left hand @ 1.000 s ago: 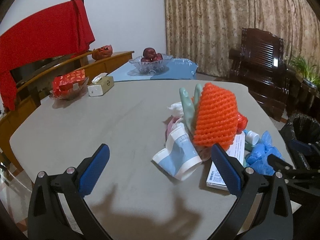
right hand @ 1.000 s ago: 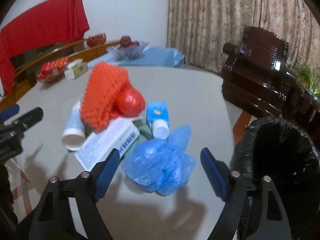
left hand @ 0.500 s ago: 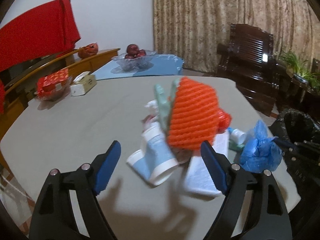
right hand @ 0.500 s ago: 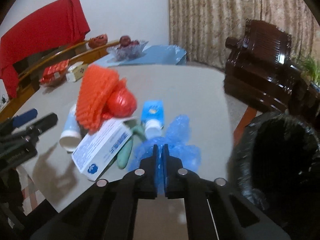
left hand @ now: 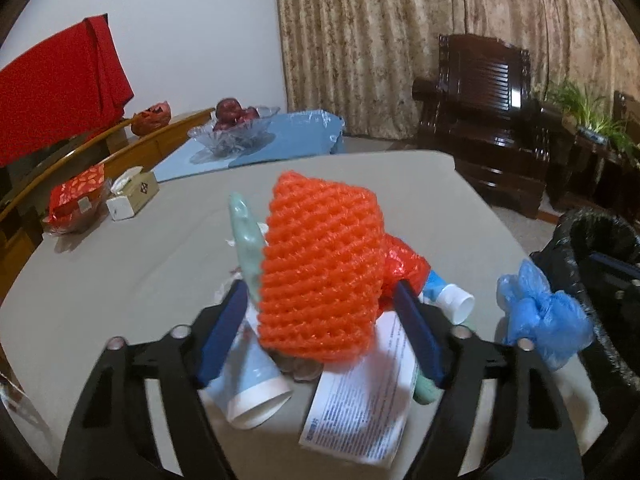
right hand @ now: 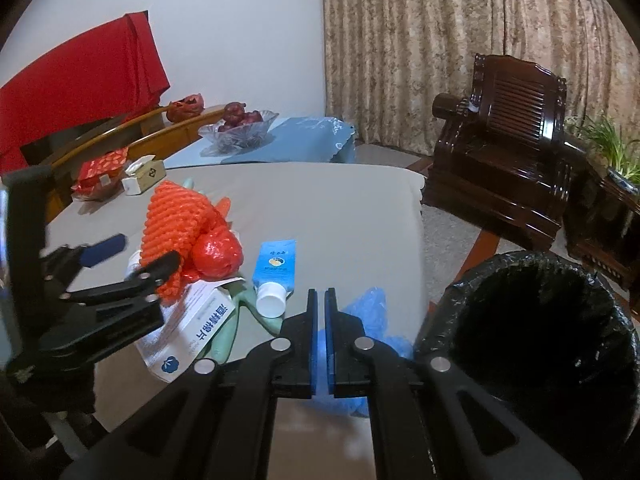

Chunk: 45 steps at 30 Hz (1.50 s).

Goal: Collect trash
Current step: 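Carry the net and bag over the bin and open both tools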

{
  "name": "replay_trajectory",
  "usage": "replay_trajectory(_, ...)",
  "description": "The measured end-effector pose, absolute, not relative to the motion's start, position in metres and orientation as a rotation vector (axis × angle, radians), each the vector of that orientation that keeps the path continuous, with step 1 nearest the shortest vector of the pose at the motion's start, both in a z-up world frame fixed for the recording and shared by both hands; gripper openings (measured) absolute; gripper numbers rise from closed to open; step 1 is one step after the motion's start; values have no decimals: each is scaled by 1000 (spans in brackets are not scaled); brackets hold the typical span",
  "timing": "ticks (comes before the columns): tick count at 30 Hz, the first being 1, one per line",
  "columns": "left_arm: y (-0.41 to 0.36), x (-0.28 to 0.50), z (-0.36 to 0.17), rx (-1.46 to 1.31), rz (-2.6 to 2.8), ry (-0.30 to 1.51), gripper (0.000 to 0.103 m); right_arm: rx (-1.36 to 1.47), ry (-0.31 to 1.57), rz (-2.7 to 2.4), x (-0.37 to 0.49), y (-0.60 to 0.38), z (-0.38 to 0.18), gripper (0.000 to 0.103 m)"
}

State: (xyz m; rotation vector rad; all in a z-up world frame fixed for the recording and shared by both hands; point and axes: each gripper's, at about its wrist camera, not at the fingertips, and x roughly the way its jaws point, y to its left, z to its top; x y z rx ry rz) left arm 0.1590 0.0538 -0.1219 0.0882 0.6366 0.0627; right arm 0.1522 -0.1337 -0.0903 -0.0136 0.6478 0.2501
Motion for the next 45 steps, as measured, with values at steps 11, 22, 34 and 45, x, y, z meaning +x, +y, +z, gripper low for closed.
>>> replay_trajectory(11, 55, 156, -127, 74, 27, 639, 25, -38, 700, 270, 154, -129, -109, 53)
replay_trajectory(22, 58, 152, -127, 64, -6, 639, 21, -125, 799, 209, 166, -121, -159, 43)
replay_trajectory(34, 61, 139, -100, 21, -47, 589, 18, -29, 661, 273, 156, -138, -110, 2)
replay_trajectory(45, 26, 122, -61, -9, -177, 532, 17, 8, 507, 270, 137, -159, -50, 2)
